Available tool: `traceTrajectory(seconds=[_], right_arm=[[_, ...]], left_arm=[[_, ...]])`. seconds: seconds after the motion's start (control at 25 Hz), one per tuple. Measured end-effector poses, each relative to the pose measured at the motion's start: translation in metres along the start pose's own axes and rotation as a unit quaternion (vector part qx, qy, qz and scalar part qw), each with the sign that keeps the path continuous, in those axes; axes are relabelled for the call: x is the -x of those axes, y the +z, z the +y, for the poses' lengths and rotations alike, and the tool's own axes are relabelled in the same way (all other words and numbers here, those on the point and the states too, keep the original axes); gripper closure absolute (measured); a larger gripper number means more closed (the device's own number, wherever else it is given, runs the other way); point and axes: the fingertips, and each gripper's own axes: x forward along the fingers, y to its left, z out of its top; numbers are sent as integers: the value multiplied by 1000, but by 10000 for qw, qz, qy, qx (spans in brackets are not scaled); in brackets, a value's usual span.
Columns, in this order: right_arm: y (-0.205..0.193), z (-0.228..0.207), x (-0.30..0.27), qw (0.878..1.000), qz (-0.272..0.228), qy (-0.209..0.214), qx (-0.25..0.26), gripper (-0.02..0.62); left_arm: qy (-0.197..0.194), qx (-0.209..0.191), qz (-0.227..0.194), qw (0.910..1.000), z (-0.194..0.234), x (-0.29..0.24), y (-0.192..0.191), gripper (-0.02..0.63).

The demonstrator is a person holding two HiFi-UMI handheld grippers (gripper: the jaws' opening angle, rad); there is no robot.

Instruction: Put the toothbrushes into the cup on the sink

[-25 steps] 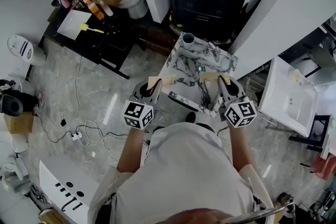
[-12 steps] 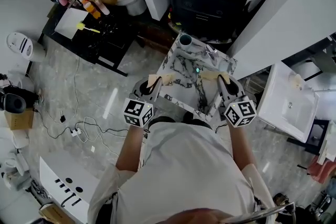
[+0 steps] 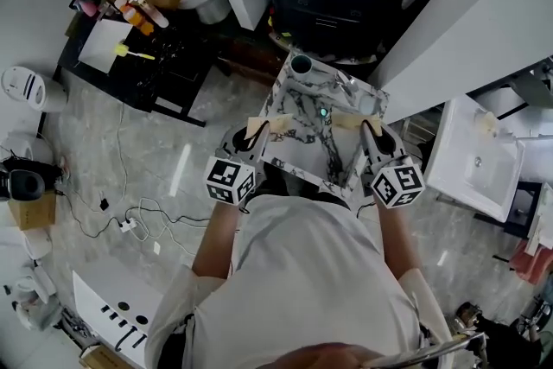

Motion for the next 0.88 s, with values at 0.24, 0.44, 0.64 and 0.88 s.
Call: traceTrajectory(seconds=[0.24, 0.44, 0.64, 0.88], right_arm=[[4, 5, -21, 9997, 24, -231, -4, 525], [12, 5, -48, 9993, 20, -357, 62, 525], [14, 8, -84, 9990, 45, -436, 128, 525], [8, 3, -128, 9982, 104, -510, 284, 525]], left_arm=[[-228, 26, 50, 9997, 25, -13, 6, 552], [-385, 0, 97, 9992, 48, -22, 10, 552], [-429, 11, 184, 9989, 78, -25, 10, 552], [-461, 80, 271, 9985, 106, -35, 7, 552]])
